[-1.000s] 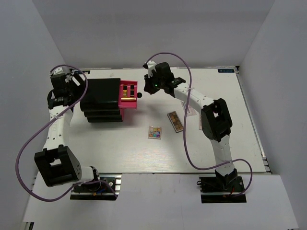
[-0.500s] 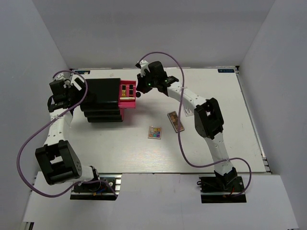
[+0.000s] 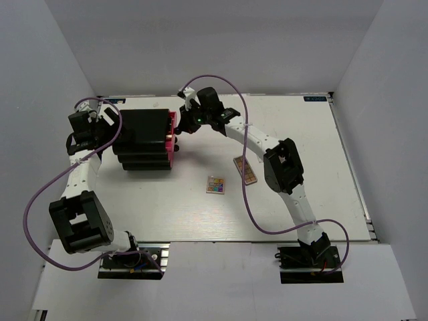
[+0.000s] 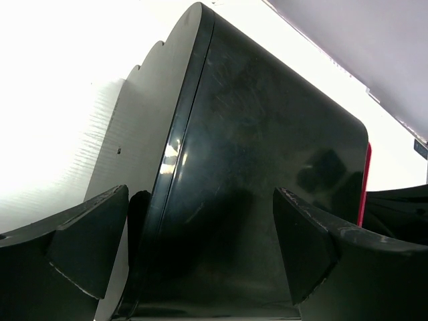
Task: Organize the makeup
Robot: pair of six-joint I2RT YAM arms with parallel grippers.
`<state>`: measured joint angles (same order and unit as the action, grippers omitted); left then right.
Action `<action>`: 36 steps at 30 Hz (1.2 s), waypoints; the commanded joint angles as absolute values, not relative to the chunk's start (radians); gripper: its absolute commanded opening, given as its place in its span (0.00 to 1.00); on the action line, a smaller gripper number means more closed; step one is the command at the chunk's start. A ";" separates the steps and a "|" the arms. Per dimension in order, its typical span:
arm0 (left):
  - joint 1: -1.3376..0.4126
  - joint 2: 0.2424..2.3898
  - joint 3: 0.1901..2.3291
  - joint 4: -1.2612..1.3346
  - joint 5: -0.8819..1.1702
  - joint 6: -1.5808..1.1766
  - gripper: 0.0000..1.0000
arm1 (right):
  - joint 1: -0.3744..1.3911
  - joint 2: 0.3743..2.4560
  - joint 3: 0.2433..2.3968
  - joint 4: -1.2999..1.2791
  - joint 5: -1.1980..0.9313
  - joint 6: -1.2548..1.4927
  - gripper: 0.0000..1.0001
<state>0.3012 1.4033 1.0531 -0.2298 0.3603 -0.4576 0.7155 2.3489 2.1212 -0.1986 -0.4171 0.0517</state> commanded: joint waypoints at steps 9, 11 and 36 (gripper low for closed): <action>0.295 1.416 1.048 -0.203 0.471 -0.482 0.98 | 0.756 2.402 2.209 -0.103 -0.492 0.049 0.00; 0.295 1.416 1.046 -0.201 0.469 -0.485 0.98 | 0.767 2.405 2.212 -0.086 -0.506 0.032 0.01; 0.394 1.456 1.003 -0.143 0.515 -0.592 0.98 | 0.712 2.338 2.114 -0.123 -0.486 -0.074 0.42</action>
